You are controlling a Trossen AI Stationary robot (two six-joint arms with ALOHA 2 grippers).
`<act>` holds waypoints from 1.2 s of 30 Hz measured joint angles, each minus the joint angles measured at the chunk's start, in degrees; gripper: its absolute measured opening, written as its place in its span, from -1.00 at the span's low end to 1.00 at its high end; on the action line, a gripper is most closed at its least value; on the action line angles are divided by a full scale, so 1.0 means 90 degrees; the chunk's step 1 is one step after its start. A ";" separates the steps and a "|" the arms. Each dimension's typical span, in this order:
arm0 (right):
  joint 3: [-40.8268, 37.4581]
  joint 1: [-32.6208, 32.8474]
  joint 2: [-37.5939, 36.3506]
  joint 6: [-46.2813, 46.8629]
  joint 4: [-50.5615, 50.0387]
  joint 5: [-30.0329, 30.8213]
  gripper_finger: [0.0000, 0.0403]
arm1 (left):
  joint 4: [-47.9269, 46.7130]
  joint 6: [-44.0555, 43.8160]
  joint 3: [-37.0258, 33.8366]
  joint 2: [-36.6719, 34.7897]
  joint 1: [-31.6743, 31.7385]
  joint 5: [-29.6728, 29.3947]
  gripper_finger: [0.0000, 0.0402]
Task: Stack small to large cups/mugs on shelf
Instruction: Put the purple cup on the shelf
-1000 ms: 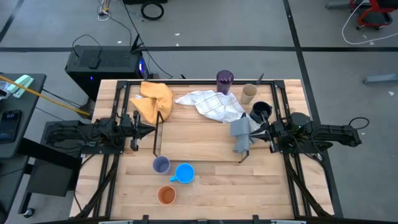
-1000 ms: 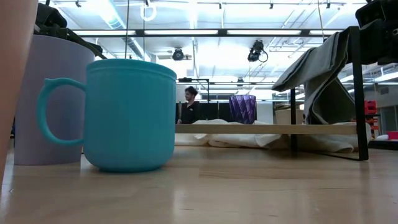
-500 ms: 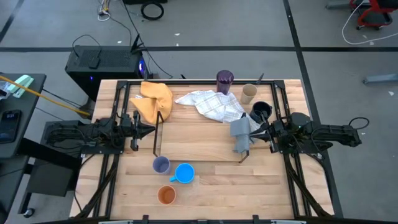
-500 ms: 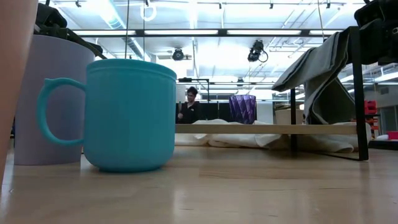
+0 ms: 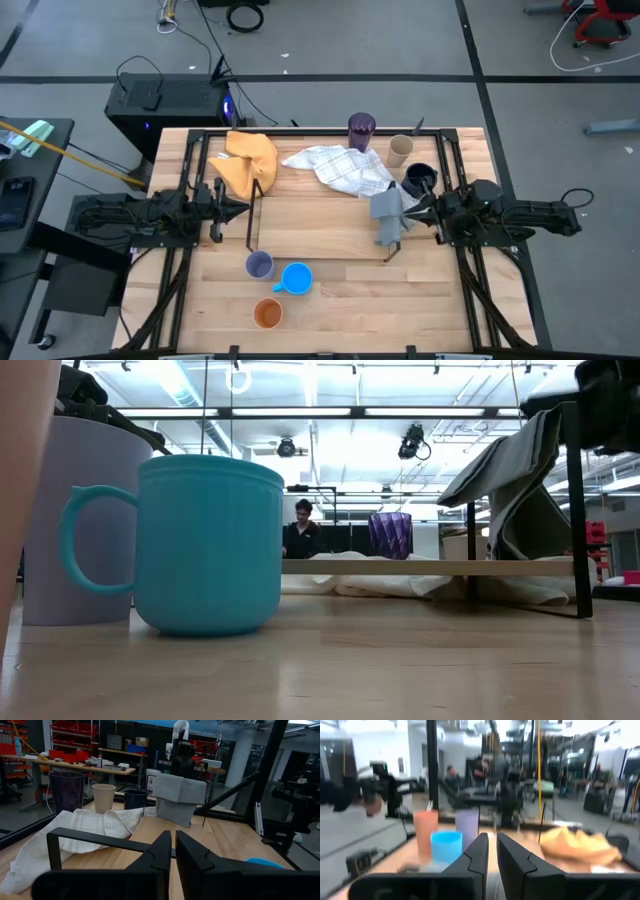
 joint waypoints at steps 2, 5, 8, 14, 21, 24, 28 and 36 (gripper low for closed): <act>0.0251 0.0001 0.0006 0.0024 0.0122 0.0036 -0.77 | 0.0000 -0.0002 0.0000 0.0000 0.0000 0.0000 -0.81; 0.0765 -0.0001 0.0098 0.0048 0.0125 0.0235 -0.77 | 0.0000 -0.0002 0.0000 0.0000 0.0002 0.0000 -0.80; 0.1466 0.0000 0.0411 0.0043 0.0132 0.0402 -0.77 | 0.0000 -0.0002 0.0000 0.0000 0.0002 0.0000 -0.80; 0.3317 0.0001 0.1855 -0.0283 -0.0222 0.0431 -0.77 | 0.0001 -0.0002 -0.0001 0.0000 0.0001 0.0000 -0.84; 0.6171 -0.0004 0.4168 -0.0883 -0.1408 0.0436 -0.77 | 0.0002 -0.0005 0.0000 0.0000 0.0001 0.0000 -0.86; 0.7181 -0.0050 0.5094 -0.1016 -0.1399 0.0407 -0.77 | 0.0002 -0.0007 -0.0001 0.0000 0.0000 0.0000 -0.84; 0.8146 -0.0368 0.6301 -0.0940 -0.1397 0.0154 -0.77 | 0.0001 -0.0006 0.0000 0.0000 0.0001 0.0000 -0.82; 0.9292 -0.0822 0.8219 0.0343 0.0496 -0.1221 -0.77 | 0.0002 -0.0007 0.0000 0.0000 0.0002 0.0000 -0.87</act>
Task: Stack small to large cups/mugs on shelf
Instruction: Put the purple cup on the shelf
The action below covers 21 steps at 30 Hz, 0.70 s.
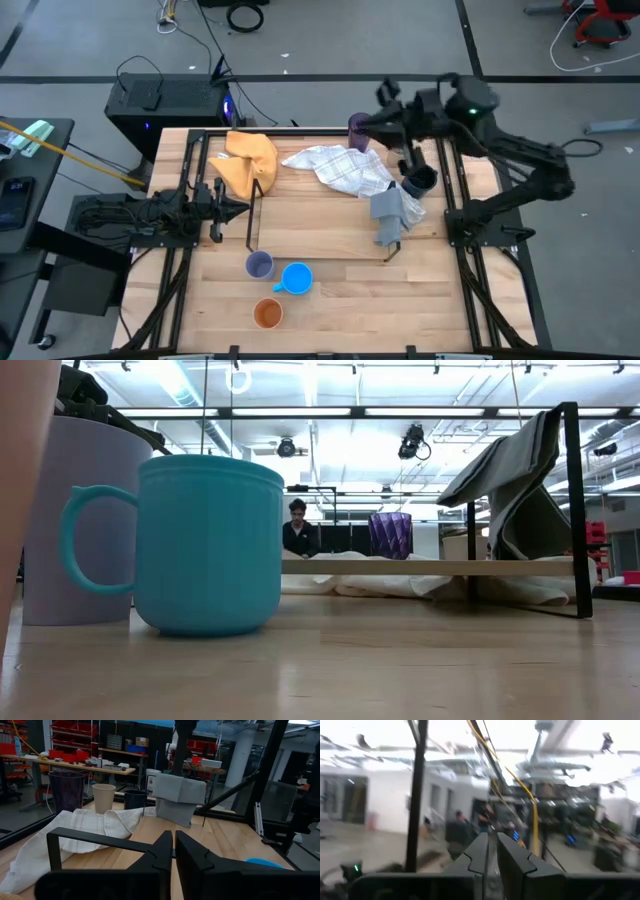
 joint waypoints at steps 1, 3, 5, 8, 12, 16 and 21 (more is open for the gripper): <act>0.0111 0.0000 0.0163 0.0042 0.0108 0.0003 -0.77 | 0.0000 0.0000 -0.0001 0.0000 0.0000 0.0000 -0.87; 0.0345 0.0000 0.0445 0.0054 0.0012 0.0044 -0.77 | 0.0000 0.0002 -0.0001 0.0000 0.0001 0.0000 -0.86; 0.0601 -0.0006 0.0650 0.0061 -0.0533 0.0218 -0.77 | 0.0000 0.0007 0.0000 0.0000 0.0000 0.0000 -0.84; 0.1033 -0.0094 0.0885 0.0018 -0.1834 0.0750 -0.77 | 0.0000 0.0006 -0.0002 0.0000 0.0000 -0.0002 -0.82; 0.1421 -0.0092 0.1103 0.0017 -0.2962 0.1675 -0.77 | 0.0002 0.0005 0.0000 0.0000 0.0001 -0.0002 -0.81; 0.1460 0.0010 0.1123 -0.0076 -0.3267 0.2713 -0.77 | 0.0001 0.0005 -0.0001 0.0000 0.0001 -0.0002 -0.82; 0.1460 0.0055 0.1124 -0.0291 -0.3512 0.4657 -0.77 | 0.0002 0.0005 -0.0002 0.0000 -0.0001 -0.0002 -0.85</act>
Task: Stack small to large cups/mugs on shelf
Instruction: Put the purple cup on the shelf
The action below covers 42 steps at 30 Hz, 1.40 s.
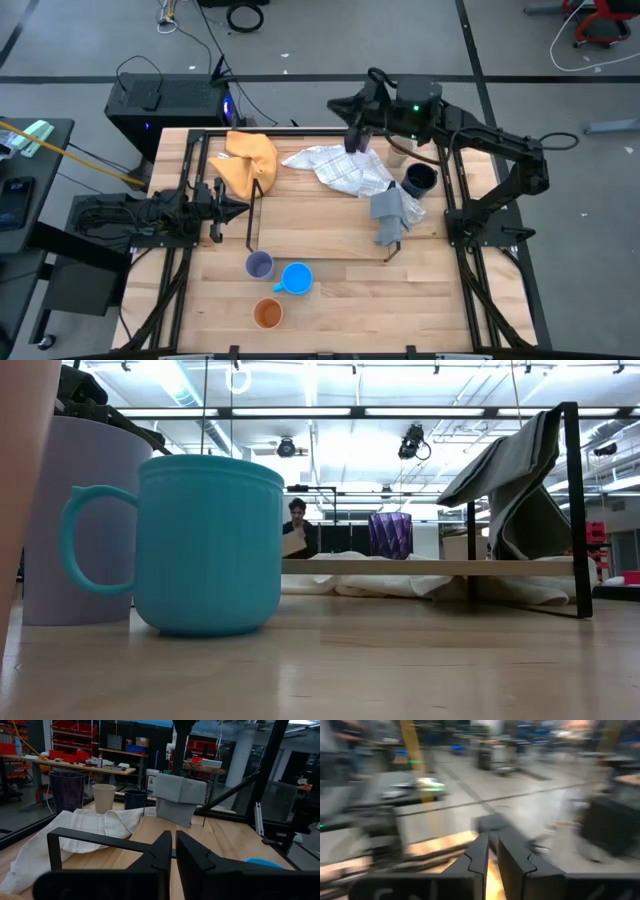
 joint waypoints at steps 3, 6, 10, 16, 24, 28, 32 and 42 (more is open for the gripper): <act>0.0000 -0.0057 0.0000 0.0041 0.0030 0.0621 -0.77 | -0.0002 0.0000 -0.0001 0.0000 0.0002 0.0000 -0.86; 0.0000 -0.0094 -0.0018 0.0404 -0.0081 0.0933 -0.77 | -0.0002 -0.0002 0.0000 0.0000 0.0002 -0.0001 -0.85; 0.0000 -0.0094 -0.0029 0.0787 -0.0667 0.1939 -0.77 | -0.0002 0.0000 0.0001 0.0000 0.0002 0.0000 -0.82; 0.0000 -0.0111 0.0006 0.0219 -0.0997 0.1669 -0.77 | -0.0002 0.0000 0.0002 0.0000 0.0000 0.0000 -0.82; 0.0000 -0.0179 -0.0024 -0.0330 -0.0801 0.0994 -0.77 | -0.0002 -0.0002 0.0001 0.0000 0.0002 -0.0002 -0.86; 0.0000 -0.0179 -0.0024 -0.0412 -0.0764 0.0987 -0.77 | -0.0002 -0.0002 0.0002 0.0000 0.0002 0.0000 -0.84; 0.0000 -0.0183 -0.0024 -0.0133 -0.0767 0.0992 -0.77 | -0.0002 -0.0002 -0.0001 0.0000 0.0002 -0.0002 -0.81; 0.0000 -0.0179 -0.0024 0.0245 -0.0709 0.1016 -0.77 | -0.0002 0.0002 0.0000 0.0000 -0.0001 -0.0002 -0.85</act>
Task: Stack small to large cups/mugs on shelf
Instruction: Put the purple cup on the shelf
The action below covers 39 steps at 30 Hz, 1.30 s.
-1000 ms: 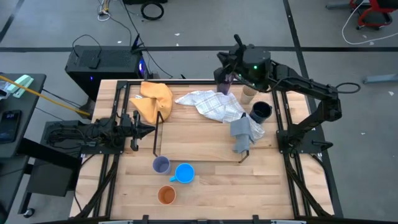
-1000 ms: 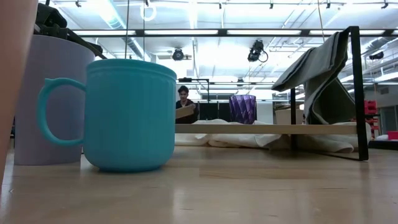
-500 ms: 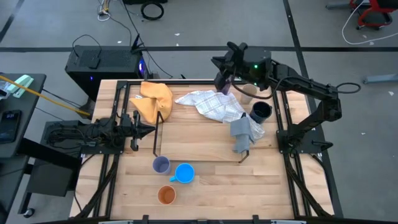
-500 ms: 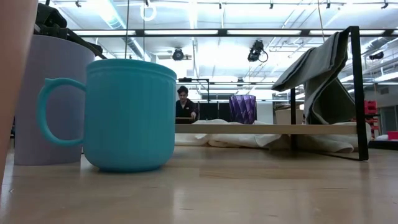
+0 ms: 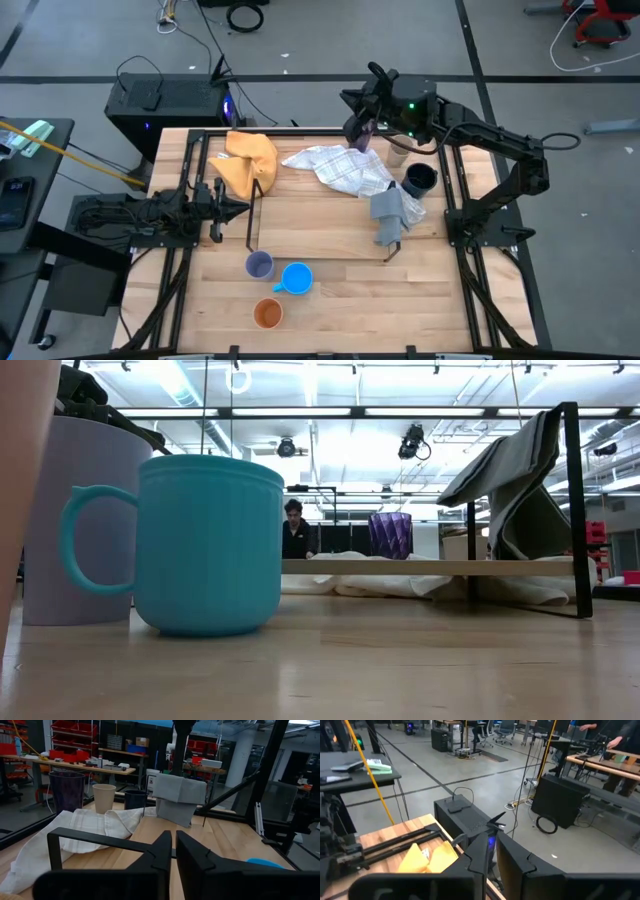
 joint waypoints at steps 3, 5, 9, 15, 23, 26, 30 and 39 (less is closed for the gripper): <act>0.0000 -0.0002 0.0014 0.0076 0.0003 0.0000 -0.77 | 0.0001 0.0002 0.0002 0.0000 0.0002 0.0001 -0.86; 0.0000 -0.0002 0.0028 0.0086 -0.0002 0.0000 -0.77 | 0.0000 -0.0002 0.0002 0.0000 0.0000 0.0000 -0.85; 0.0000 0.0000 0.0032 0.0067 0.0017 -0.0009 -0.77 | 0.0000 0.0000 0.0002 0.0000 0.0002 0.0000 -0.82; 0.0000 0.0000 0.0032 -0.0130 0.0060 -0.0025 -0.77 | 0.0000 -0.0097 0.0002 0.0000 0.0002 0.0002 -0.82; 0.0000 -0.0044 0.0032 0.0359 0.0050 -0.0270 -0.77 | -0.0070 -0.0178 0.0197 0.0004 0.0002 0.0221 -0.87; 0.0000 -0.0065 0.0032 0.0419 0.0059 -0.0265 -0.77 | 0.0006 0.0229 0.0847 -0.0007 0.0002 0.0219 -0.87; -0.0002 -0.0100 0.0032 0.0470 0.0073 -0.0267 -0.77 | -0.0492 0.0855 0.2111 0.0274 0.0002 0.0158 -0.89; -0.0002 -0.0373 -0.0292 0.0470 -0.0264 -0.0139 -0.77 | -0.3781 0.1628 0.6245 0.2756 0.0000 0.0143 -0.83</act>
